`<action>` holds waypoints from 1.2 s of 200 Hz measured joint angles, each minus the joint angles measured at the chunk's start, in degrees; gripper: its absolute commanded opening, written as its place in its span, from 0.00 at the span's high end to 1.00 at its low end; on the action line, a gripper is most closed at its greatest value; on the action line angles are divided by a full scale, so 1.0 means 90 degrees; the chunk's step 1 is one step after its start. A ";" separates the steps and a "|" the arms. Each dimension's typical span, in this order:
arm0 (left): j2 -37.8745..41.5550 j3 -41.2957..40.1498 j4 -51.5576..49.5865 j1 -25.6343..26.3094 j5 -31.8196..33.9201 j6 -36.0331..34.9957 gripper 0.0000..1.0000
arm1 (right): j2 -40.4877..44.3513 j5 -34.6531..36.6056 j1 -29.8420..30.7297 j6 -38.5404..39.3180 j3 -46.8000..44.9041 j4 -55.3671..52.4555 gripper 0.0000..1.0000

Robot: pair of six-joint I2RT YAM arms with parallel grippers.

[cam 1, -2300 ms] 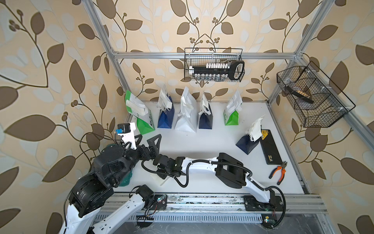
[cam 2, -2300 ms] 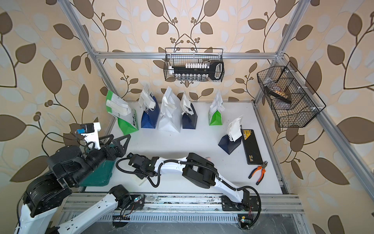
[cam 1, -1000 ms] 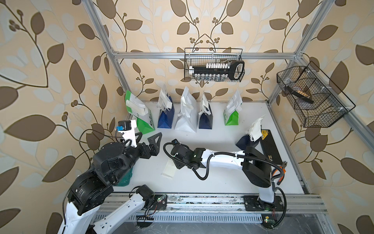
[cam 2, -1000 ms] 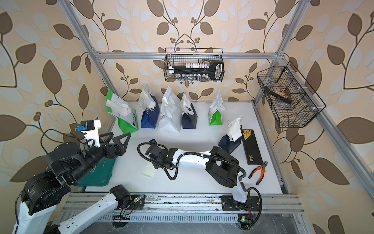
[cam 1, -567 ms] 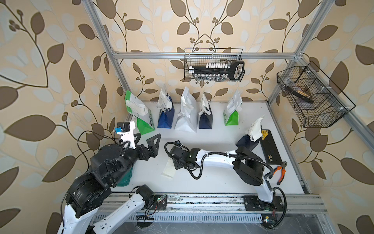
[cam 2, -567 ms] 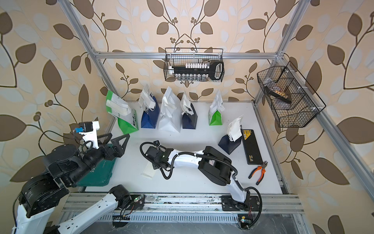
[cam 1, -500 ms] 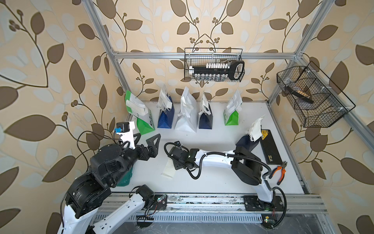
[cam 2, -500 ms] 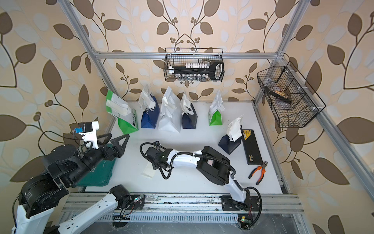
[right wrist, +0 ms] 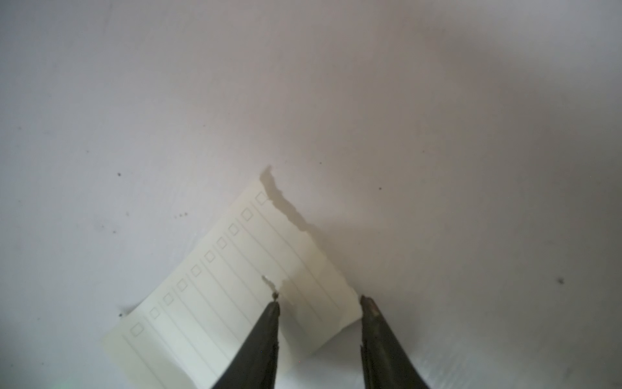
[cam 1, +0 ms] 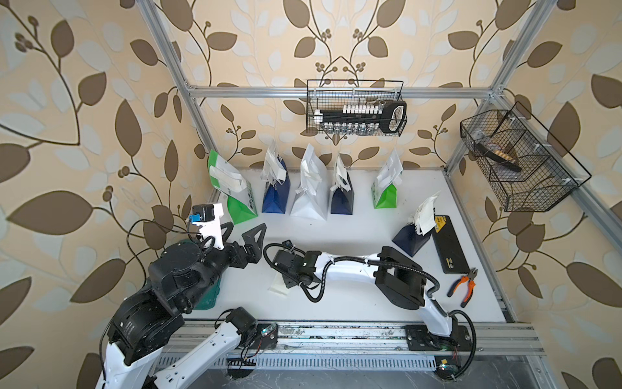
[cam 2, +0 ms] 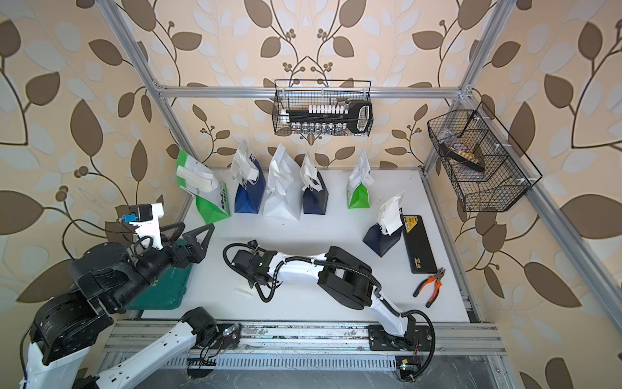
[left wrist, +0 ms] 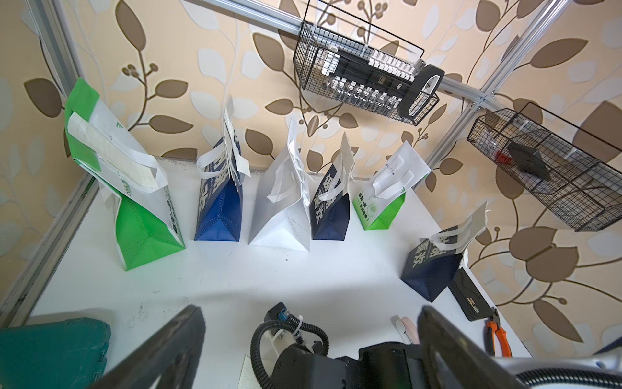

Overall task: Staple the receipts to the bags
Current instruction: Pick up the receipt from the center of the board.

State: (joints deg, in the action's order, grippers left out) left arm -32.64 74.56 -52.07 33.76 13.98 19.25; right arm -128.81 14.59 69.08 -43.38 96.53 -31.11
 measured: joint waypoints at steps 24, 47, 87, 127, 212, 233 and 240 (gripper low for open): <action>0.0002 0.0000 0.0005 0.0000 0.0000 -0.0002 0.01 | -0.0182 0.0129 0.0034 0.0104 0.0250 -0.0070 0.80; 0.0002 0.0000 0.0005 0.0000 -0.0002 0.0000 0.01 | -0.0284 0.0233 0.0012 0.0177 0.0369 -0.0046 0.94; -0.0002 -0.0027 0.0012 0.0000 -0.0002 0.0000 0.01 | -0.0325 0.0318 -0.0017 0.0323 0.0355 0.0189 1.00; -0.0070 -0.0053 0.0034 0.0000 -0.0007 -0.0002 0.01 | 0.0369 0.0427 -0.0036 0.1066 -0.0981 0.1382 1.00; -0.1025 -0.0325 0.0729 0.0000 -0.0746 -0.0107 0.01 | 0.4141 0.0588 -0.0226 0.1919 -0.4099 0.2625 1.00; -0.1724 -0.0318 0.1209 0.0000 -0.1253 -0.0126 0.02 | 0.5168 0.0724 -0.0287 0.1841 -0.4957 0.2560 1.00; -0.2018 -0.0282 0.1353 0.0000 -0.1421 -0.0131 0.02 | 0.5506 0.0767 -0.0325 0.1795 -0.5217 0.2460 1.00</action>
State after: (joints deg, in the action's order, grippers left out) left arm -50.81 72.03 -39.90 33.76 1.19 18.06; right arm -79.26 21.50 66.15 -27.22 49.58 -8.97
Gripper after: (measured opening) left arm 0.986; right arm 0.048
